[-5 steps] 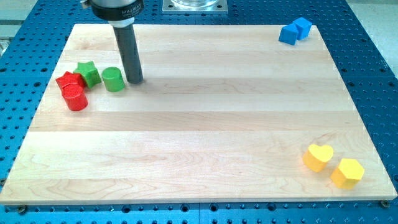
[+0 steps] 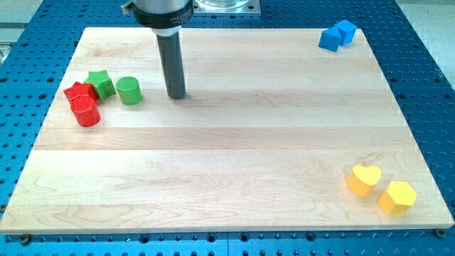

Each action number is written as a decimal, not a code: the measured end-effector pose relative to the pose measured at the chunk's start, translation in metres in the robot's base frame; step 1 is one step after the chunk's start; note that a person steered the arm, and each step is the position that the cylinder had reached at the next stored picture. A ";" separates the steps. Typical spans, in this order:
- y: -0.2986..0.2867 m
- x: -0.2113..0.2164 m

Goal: Push the green circle into the green star

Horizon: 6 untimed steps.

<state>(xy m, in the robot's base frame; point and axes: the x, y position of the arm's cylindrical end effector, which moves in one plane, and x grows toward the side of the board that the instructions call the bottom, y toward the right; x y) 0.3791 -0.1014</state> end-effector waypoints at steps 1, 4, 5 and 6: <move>-0.023 0.013; -0.022 0.013; 0.097 0.013; 0.242 -0.009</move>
